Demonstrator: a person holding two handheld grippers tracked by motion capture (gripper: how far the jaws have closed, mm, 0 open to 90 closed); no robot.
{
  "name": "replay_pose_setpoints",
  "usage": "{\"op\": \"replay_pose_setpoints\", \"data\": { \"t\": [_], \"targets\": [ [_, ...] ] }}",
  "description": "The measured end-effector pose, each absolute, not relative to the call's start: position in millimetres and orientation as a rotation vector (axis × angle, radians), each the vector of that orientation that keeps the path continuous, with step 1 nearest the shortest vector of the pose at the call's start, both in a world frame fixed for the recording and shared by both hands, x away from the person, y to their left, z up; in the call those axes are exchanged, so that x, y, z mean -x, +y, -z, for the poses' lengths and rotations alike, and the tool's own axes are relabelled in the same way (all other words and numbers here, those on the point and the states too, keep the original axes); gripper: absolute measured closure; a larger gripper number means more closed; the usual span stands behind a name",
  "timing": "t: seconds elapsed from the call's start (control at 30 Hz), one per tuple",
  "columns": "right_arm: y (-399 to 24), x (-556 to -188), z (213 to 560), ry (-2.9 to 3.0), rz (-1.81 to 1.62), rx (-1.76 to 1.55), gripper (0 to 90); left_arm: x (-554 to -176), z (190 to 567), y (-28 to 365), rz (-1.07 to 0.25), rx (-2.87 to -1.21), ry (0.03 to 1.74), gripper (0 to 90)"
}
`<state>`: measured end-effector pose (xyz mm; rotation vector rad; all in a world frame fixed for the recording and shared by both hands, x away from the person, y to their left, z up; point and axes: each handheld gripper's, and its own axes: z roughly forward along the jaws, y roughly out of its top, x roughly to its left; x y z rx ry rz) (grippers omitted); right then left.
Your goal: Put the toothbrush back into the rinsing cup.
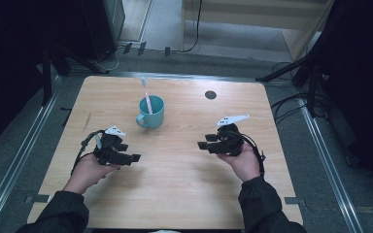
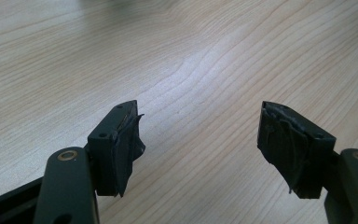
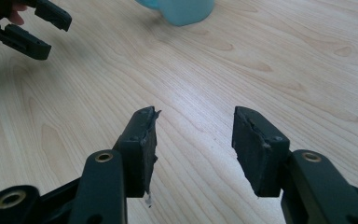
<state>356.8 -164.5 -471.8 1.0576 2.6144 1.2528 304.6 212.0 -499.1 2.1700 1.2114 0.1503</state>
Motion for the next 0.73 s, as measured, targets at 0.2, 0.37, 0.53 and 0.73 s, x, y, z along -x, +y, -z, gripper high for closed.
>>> {"op": "replay_pose_setpoints", "data": {
  "t": [0.2,0.37,0.53,0.73],
  "targets": [
    [-164.8,-357.0,472.1,2.618,-1.245,-1.058,50.1,-305.1,500.7,211.7,-0.14,-2.175,1.221,28.8],
    [-164.5,-357.3,472.7,2.621,-1.239,-1.056,50.0,-305.4,502.4,211.3,-0.132,-2.177,1.236,28.1],
    [-164.6,-357.3,472.7,2.622,-1.236,-1.058,49.4,-307.1,502.7,211.4,-0.113,-2.144,1.286,26.8],
    [-164.9,-357.8,472.8,2.622,-1.237,-1.065,48.9,-307.3,506.1,211.6,-0.113,-2.17,1.286,26.0]
  ]
}}
